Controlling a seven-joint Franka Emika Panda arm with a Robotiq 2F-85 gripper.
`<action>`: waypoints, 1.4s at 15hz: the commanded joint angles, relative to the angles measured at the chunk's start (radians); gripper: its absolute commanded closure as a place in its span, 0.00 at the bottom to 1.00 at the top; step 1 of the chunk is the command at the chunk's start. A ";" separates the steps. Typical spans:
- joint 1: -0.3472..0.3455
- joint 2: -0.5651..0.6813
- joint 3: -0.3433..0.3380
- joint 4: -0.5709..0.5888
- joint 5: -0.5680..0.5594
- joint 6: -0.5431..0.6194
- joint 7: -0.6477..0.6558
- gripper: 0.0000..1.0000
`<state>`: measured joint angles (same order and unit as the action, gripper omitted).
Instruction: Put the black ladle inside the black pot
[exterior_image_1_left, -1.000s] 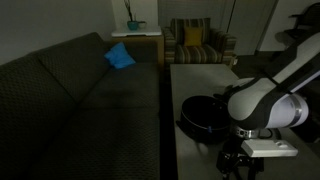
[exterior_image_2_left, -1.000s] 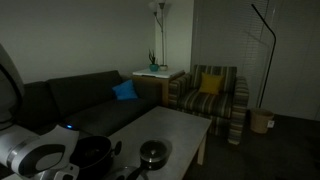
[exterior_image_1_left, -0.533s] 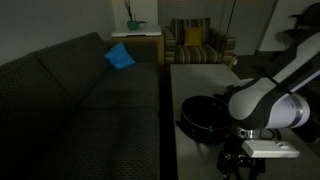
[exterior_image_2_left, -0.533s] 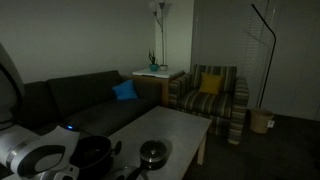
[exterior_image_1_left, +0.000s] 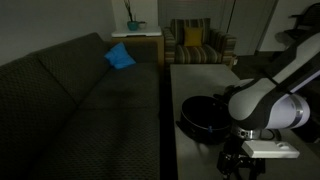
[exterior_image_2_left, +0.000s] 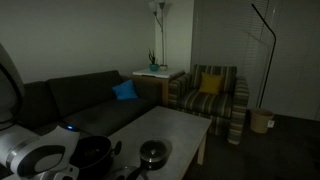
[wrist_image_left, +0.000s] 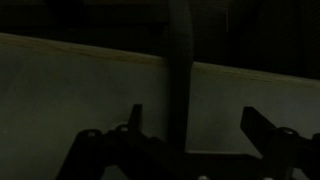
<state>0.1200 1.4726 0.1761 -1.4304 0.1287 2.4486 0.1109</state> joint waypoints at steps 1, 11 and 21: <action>0.009 0.000 -0.008 0.005 0.016 -0.005 -0.008 0.00; 0.009 0.000 -0.008 0.005 0.016 -0.005 -0.008 0.00; 0.067 0.000 -0.020 0.029 0.015 0.007 0.059 0.00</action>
<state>0.1805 1.4725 0.1636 -1.4055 0.1287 2.4601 0.1783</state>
